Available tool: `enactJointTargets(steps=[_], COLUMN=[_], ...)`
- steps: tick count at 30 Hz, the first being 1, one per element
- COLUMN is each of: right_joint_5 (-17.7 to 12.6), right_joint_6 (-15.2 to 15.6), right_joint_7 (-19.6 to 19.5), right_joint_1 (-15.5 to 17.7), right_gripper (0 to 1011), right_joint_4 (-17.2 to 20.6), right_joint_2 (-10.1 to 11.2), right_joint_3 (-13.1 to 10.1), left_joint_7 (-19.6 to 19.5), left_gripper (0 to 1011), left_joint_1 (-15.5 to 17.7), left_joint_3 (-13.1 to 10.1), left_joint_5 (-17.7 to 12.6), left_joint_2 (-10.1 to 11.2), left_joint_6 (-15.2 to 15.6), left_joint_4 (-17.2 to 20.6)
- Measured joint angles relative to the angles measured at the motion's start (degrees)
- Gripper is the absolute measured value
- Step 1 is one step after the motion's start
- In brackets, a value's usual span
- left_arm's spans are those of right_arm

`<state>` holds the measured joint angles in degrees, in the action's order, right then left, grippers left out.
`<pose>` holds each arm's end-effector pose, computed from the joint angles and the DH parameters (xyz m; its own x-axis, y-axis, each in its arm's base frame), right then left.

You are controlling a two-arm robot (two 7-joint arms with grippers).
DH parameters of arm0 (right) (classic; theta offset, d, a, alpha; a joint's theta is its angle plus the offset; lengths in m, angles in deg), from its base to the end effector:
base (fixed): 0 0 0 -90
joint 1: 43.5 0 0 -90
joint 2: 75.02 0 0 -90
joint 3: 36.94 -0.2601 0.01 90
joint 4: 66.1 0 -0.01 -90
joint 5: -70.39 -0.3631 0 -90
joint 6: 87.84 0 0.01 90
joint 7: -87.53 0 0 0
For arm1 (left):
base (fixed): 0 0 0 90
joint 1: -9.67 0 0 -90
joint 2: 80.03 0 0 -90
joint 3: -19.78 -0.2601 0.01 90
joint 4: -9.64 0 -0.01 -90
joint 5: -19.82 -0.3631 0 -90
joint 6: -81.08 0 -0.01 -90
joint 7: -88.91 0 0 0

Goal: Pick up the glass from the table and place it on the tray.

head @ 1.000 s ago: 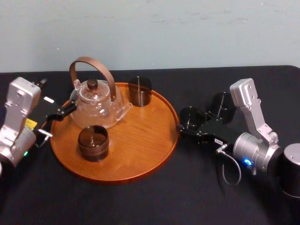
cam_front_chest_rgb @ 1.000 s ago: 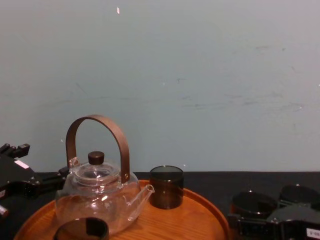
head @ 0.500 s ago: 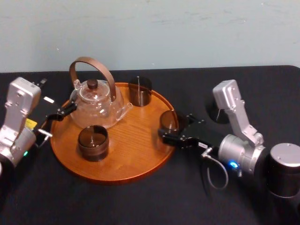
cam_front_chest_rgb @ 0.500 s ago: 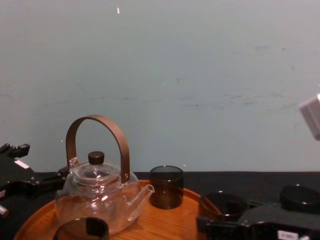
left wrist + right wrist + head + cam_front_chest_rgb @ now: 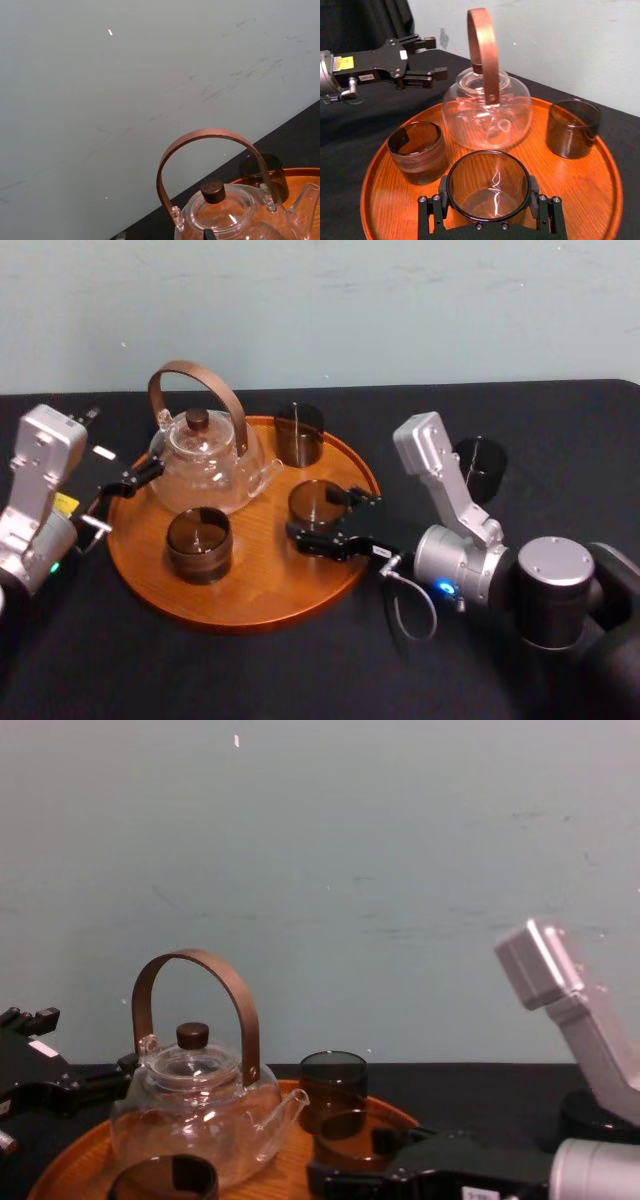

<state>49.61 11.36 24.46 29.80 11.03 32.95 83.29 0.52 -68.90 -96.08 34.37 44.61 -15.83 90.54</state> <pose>0.4203 0.0688 -0.2862 0.7628 -0.6424 -0.0738 0.6077 0.7512 -0.2579 0.4045 0.0513 -0.2886 0.2924 0.8803 0.3736 -0.9552 0.2875 0.0703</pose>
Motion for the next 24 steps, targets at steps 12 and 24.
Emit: enactJointTargets(steps=[12,24], right_joint_5=[0.26,-0.57], right_joint_6=[-0.81,-1.18], right_joint_7=[1.55,2.41], right_joint_1=[-2.16,-2.72], right_gripper=[909,909], right_joint_4=[-4.07,-6.34], right_joint_2=[-2.13,-2.72], right_joint_3=[1.95,2.46], left_joint_7=[0.0,0.0], left_gripper=[1001,1001], left_joint_1=[0.0,0.0], left_joint_3=[0.0,0.0], left_joint_5=[0.0,0.0], left_joint_2=[0.0,0.0], left_joint_6=[0.0,0.0], left_joint_4=[0.0,0.0])
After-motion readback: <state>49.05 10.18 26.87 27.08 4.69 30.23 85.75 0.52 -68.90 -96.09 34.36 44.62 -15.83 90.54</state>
